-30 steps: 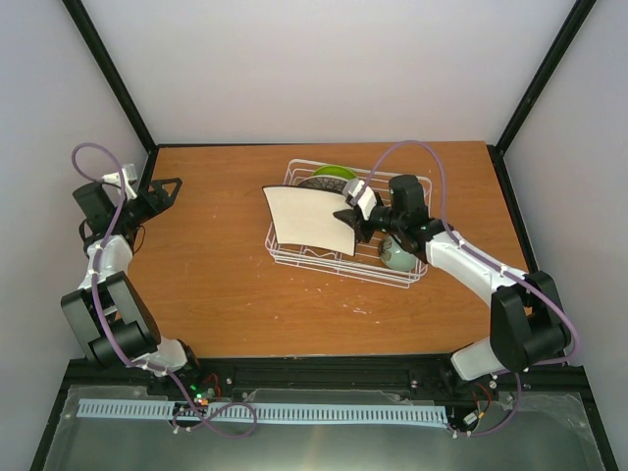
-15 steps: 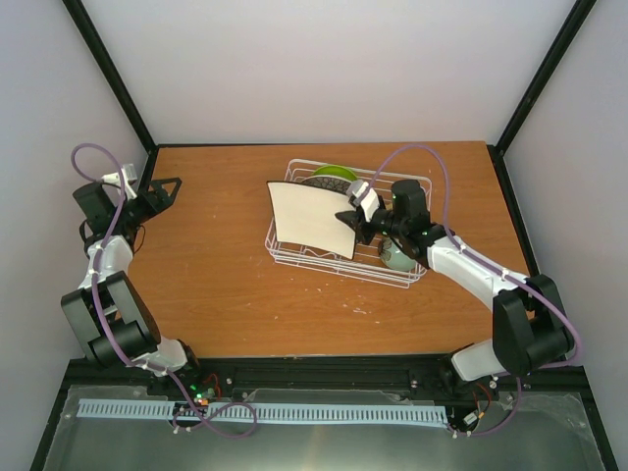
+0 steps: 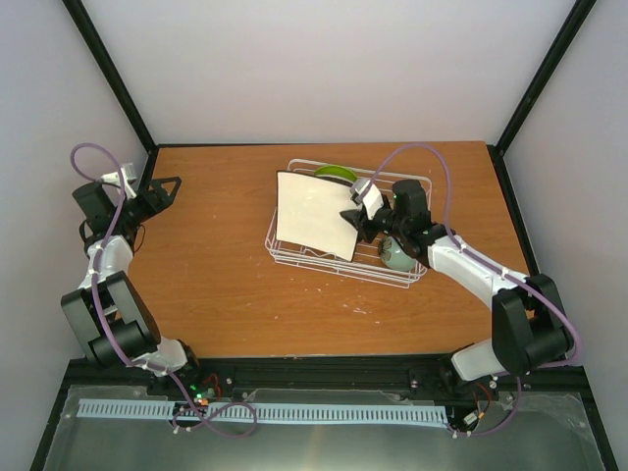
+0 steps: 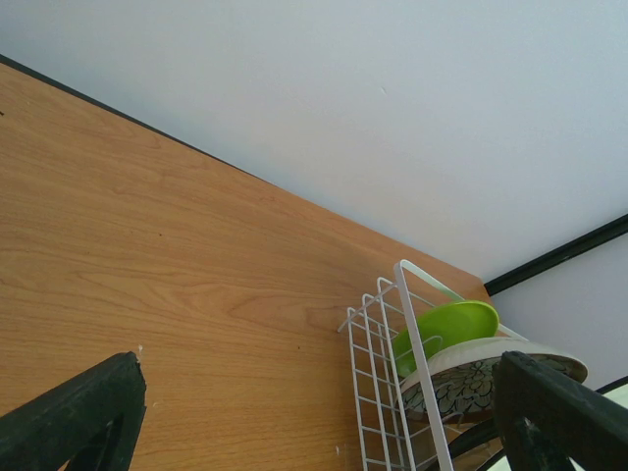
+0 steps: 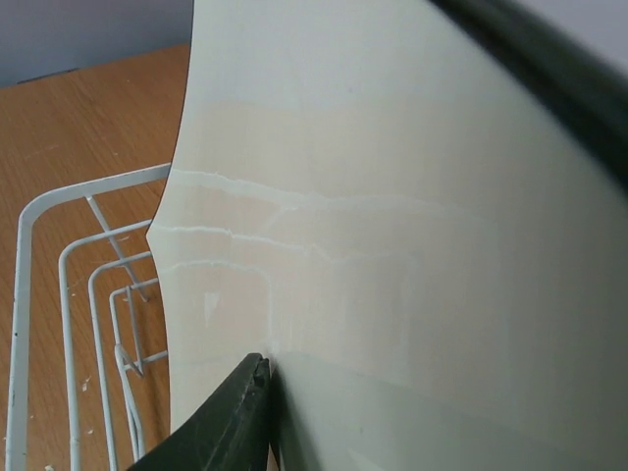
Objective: Load the mixed dishes into the dish rack
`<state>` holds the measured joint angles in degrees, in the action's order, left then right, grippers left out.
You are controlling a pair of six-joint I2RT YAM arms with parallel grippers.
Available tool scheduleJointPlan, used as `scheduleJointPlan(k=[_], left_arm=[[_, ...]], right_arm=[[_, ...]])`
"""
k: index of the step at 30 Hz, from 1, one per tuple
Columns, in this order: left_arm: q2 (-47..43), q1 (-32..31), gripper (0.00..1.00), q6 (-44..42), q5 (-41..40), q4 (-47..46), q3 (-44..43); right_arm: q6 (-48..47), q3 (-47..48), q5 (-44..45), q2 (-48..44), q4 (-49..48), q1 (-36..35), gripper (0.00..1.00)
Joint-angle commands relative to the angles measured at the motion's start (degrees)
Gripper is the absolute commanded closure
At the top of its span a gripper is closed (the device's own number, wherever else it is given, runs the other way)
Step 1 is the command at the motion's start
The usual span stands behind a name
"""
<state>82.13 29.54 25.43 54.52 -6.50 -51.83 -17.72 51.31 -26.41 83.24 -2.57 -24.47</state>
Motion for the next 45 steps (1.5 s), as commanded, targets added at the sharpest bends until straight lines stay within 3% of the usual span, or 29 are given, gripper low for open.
scheduleJointPlan(k=[1, 2, 12, 16, 20, 22, 25, 28, 35, 45], left_arm=[[0.2, 0.3, 0.04, 0.3, 1.0, -1.9, -0.1], [0.2, 0.3, 0.04, 0.4, 0.9, -1.9, -0.2], [0.0, 0.3, 0.04, 0.1, 0.7, -1.6, -0.3], [-0.1, 0.3, 0.04, 0.1, 0.4, -1.6, -0.2], [-0.3, 0.4, 0.04, 0.0, 0.2, -1.5, -0.1], [-0.3, 0.3, 0.04, 0.0, 0.1, -1.6, -0.1], [-0.1, 0.4, 0.04, 0.2, 0.3, -1.8, -0.1], [-0.4, 0.3, 0.04, 0.2, 0.3, -1.8, 0.0], [-0.4, 0.3, 0.04, 0.6, 0.5, -2.3, 0.4], [-0.5, 0.3, 0.05, 0.8, 0.7, -2.4, 0.2]], right_arm=[[-3.5, -3.5, 7.4, 4.9, 16.5, -0.4, 0.71], [-3.8, -3.1, 7.4, 5.0, 16.6, -0.4, 0.67], [-5.3, 1.0, 6.9, 5.9, 17.8, -0.4, 0.62], [-6.4, 0.6, 6.5, 3.6, 16.3, -0.4, 0.85], [-8.5, 0.2, 8.1, -0.6, 15.6, -0.6, 0.96], [-9.7, 0.4, 8.5, -2.2, 16.4, -0.6, 0.97], [-10.3, 0.7, 9.0, -3.2, 18.3, -0.6, 0.89], [-9.5, -0.2, 7.6, -3.9, 18.7, -0.8, 0.75], [-7.3, -2.2, 6.2, -2.1, 18.6, -1.9, 0.67], [-4.8, -2.3, 7.0, -3.1, 15.0, -2.0, 0.44]])
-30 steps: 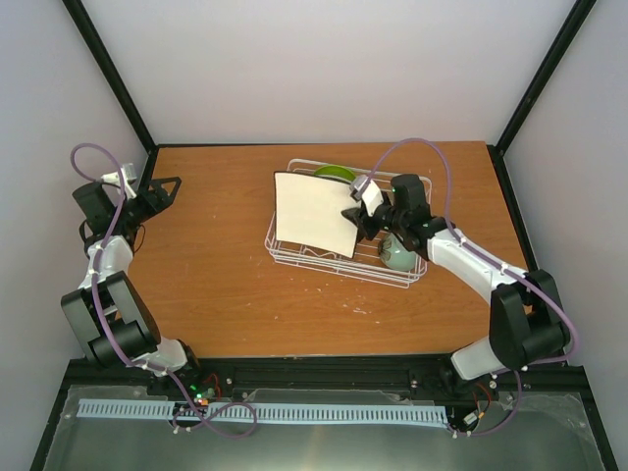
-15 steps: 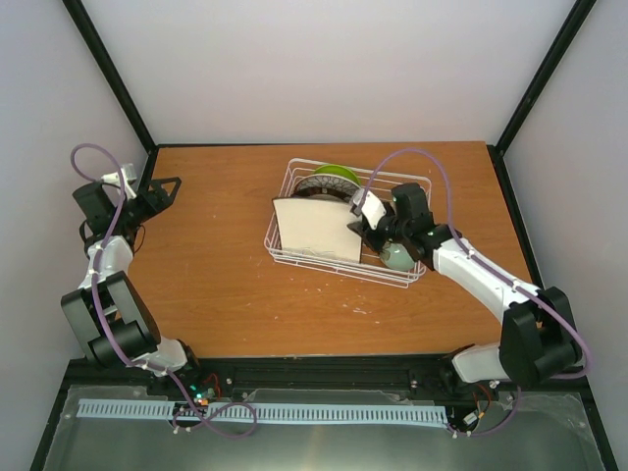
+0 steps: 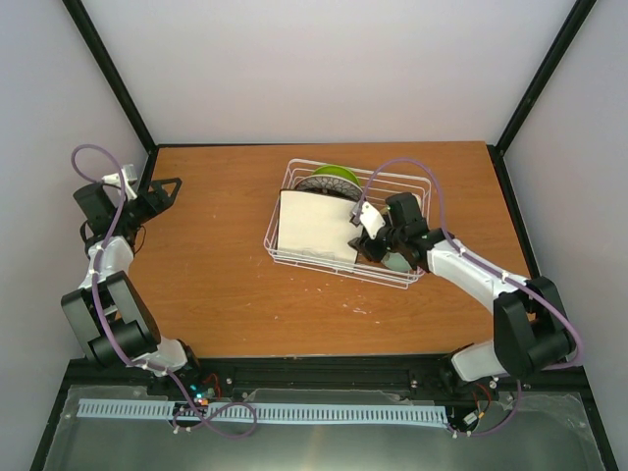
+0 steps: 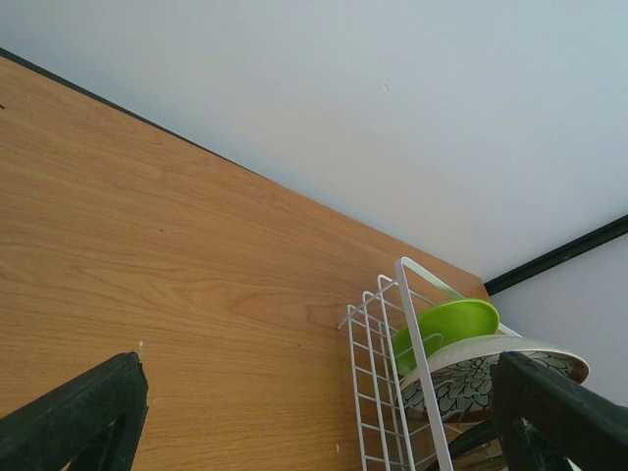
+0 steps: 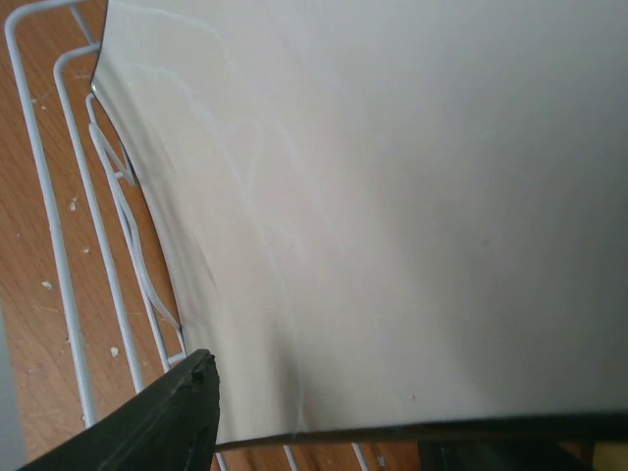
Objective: Load the mixed dishes into the dish rack
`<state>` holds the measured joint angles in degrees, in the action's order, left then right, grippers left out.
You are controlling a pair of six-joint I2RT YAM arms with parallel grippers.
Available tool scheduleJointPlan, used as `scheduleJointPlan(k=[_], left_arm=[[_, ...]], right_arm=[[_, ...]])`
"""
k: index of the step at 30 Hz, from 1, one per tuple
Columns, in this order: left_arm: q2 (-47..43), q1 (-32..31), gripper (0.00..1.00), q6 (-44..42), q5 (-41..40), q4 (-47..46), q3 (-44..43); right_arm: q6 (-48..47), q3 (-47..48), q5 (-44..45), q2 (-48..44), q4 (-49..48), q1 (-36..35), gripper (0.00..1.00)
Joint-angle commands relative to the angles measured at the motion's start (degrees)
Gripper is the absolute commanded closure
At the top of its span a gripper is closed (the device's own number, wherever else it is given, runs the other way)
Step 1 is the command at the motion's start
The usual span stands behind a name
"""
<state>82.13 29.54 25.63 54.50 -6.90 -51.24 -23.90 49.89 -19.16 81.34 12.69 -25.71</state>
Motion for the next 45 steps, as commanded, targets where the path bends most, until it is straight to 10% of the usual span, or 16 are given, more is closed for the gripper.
scheduleJointPlan(k=[1, 14, 22, 32, 45], left_arm=[[-0.6, 0.3, 0.05, 0.6, 0.7, -2.0, -0.4], [-4.0, 0.3, 0.04, 5.0, 3.3, -5.8, 0.7], [-8.3, -4.0, 0.03, 9.9, 6.1, -12.2, 2.5], [-6.5, -24.8, 0.04, -3.3, -8.0, 6.0, -2.3], [5.0, -29.9, 0.15, -4.8, -14.4, 10.9, -5.2]], right_arm=[[1.8, -1.0, 0.1, -1.8, -0.9, -0.8, 0.43], [7.0, 0.7, 10.0, -13.5, -0.2, -0.5, 0.01], [13.5, 2.1, 15.8, -24.3, -4.0, 0.0, 0.0], [35.6, 1.2, 25.4, -24.1, -3.2, 1.2, 0.0], [47.5, 0.1, 30.7, -24.9, 5.3, 3.6, 0.0]])
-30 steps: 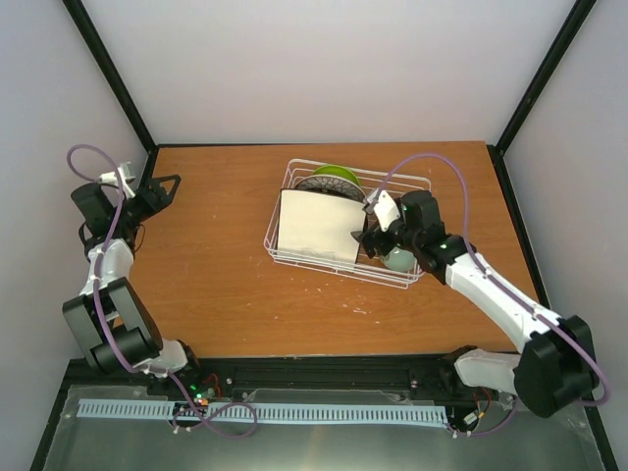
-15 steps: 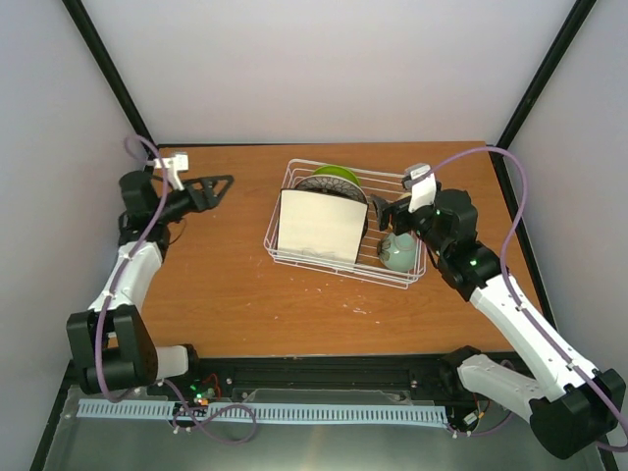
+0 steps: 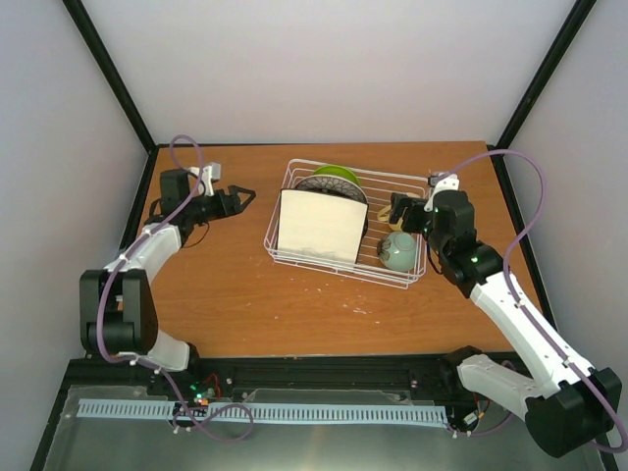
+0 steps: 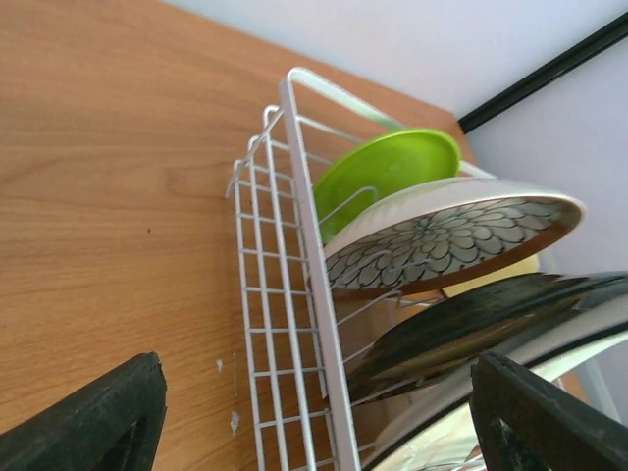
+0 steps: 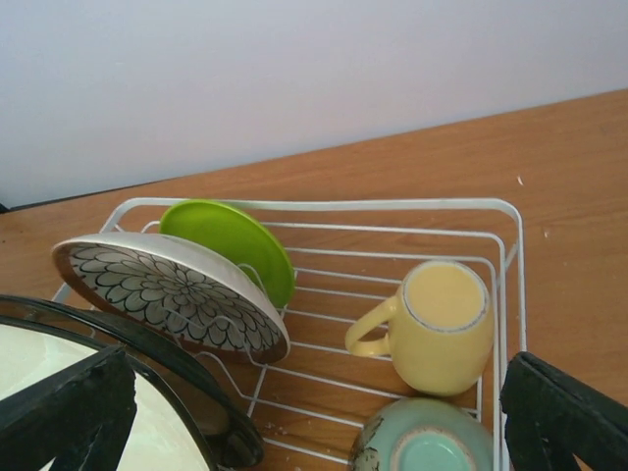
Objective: Load the mixed dishes into the dish rack
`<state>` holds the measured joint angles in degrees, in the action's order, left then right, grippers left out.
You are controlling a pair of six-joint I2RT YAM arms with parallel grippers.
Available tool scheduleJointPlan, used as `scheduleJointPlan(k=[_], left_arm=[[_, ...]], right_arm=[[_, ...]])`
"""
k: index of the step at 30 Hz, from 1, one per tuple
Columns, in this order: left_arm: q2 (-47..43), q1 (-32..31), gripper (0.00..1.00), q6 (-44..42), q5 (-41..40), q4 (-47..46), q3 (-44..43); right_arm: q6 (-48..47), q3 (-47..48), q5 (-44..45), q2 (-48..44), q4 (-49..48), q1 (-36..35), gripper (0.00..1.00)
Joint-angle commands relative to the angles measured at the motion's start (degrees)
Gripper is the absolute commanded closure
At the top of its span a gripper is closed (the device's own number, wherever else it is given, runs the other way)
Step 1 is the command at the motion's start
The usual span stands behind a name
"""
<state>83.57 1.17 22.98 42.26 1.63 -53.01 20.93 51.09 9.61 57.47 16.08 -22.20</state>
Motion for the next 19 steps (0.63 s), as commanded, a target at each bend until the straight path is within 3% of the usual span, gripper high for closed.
scheduleJointPlan(k=[1, 19], left_arm=[[4.6, -1.8, 0.15, -2.4, -2.1, 2.6, -3.8], [6.8, -2.7, 0.14, -1.0, -2.0, 1.0, -3.9]], right_arm=[[2.9, -1.2, 2.3, -0.9, 2.2, 0.2, 0.0], [1.9, -4.1, 9.2, -2.7, -3.0, 0.2, 0.0]])
